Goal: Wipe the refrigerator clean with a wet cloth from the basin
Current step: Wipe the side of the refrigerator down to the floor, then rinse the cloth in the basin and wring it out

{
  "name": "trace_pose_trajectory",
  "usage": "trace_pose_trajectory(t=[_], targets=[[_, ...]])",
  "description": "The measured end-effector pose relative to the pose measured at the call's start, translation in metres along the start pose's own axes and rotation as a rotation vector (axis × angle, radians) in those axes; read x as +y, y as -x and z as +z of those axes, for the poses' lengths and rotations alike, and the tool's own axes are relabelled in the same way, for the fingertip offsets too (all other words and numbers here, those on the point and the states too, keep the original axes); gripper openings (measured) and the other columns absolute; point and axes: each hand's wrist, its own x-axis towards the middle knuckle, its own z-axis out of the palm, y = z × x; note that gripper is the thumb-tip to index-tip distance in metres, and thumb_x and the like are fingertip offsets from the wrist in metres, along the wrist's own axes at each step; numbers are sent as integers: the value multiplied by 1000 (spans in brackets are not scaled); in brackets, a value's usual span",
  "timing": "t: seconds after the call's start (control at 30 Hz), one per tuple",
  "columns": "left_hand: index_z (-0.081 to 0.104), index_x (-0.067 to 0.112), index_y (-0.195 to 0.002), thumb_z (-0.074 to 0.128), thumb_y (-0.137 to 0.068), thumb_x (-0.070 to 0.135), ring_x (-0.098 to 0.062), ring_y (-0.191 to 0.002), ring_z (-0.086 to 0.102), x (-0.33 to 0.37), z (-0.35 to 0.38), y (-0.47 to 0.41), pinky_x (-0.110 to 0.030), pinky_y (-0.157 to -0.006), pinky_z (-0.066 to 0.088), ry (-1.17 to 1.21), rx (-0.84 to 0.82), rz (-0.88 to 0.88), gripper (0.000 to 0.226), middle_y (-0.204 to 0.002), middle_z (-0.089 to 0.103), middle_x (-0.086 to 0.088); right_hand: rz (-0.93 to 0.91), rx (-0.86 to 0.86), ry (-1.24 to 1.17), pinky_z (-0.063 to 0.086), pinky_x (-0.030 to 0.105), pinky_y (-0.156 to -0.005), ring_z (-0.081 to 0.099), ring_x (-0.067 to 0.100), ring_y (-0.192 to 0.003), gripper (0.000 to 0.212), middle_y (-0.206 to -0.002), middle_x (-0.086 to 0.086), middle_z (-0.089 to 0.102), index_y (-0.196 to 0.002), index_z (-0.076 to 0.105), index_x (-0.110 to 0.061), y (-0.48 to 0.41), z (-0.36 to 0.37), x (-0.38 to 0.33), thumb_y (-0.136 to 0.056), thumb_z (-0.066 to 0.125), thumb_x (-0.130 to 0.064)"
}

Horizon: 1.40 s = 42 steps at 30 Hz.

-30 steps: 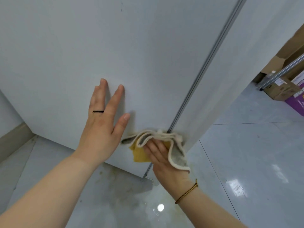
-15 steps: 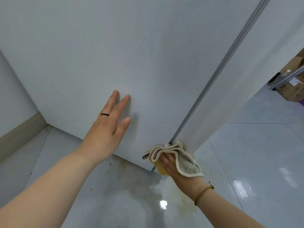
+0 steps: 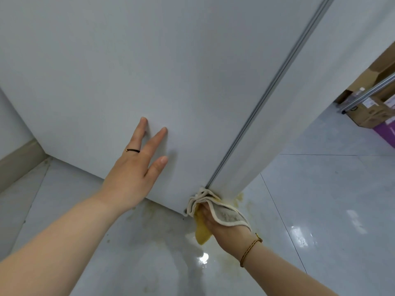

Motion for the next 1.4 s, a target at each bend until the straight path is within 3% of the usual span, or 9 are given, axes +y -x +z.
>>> trace_pose_trajectory(t=[0.07,0.2,0.33,0.53,0.63,0.8,1.03,1.13,1.4], targets=[[9,52,-120,26,-74,50,0,-138,5,4,0,0,-23,-107,21,12,6,-5,49,-138,-12,26,-29,43,-27,58,31,-74,69,20,-94,60,-109,7,68,-108,65,-13,4,-4,11,-51,83,-22],[27,38,-133,40,-87,54,7,-131,8,17,-5,-1,-26,-111,22,43,107,-18,50,-144,11,17,-95,226,59,52,43,-88,59,30,-112,38,-120,11,63,-120,48,-8,3,-61,32,-84,36,-6],[45,43,-111,35,-75,54,30,-114,18,39,-23,6,7,-93,14,144,191,38,39,-126,29,30,-15,380,-53,34,36,-99,45,22,-119,40,-115,4,65,-117,49,-13,-11,-131,23,-77,47,-11],[44,74,-97,33,-56,90,28,-115,27,109,-96,-10,8,-88,20,383,102,-49,45,-112,46,48,286,601,-692,33,13,-94,44,-12,-110,42,-107,-28,54,-117,49,-30,-59,-274,9,-76,43,-26],[48,72,-95,39,-50,91,24,-113,36,174,-159,-28,3,-88,28,514,94,-56,49,-111,47,48,488,475,-1122,39,4,-72,50,-19,-88,29,-88,-44,55,-94,54,-43,-81,-369,22,-69,41,-49],[46,52,-107,54,-38,87,19,-118,34,263,-274,-58,2,-92,29,440,128,-40,78,-128,39,30,387,222,-1493,41,3,-56,55,-11,-63,14,-69,-27,62,-80,55,-29,-109,-495,37,-68,48,-34],[67,37,-77,72,-52,44,15,-89,56,380,-408,-88,-3,-74,43,450,81,-106,26,-104,59,25,330,-152,-1824,54,29,-80,67,11,-88,3,-85,-9,73,-88,63,-29,-154,-637,39,-86,61,-29],[69,21,-76,73,-66,22,16,-82,57,421,-456,-90,-2,-72,42,451,174,-159,11,-96,62,17,279,-292,-1931,55,32,-83,67,17,-94,28,-97,-2,72,-100,62,-22,-168,-693,39,-76,58,-34],[55,16,-74,53,-88,13,-10,-64,55,478,-541,-54,-21,-61,44,434,564,-348,15,-70,56,0,-93,-266,-1864,47,9,-72,62,-6,-92,51,-103,-17,64,-106,54,-30,-180,-765,28,-58,65,-41]])
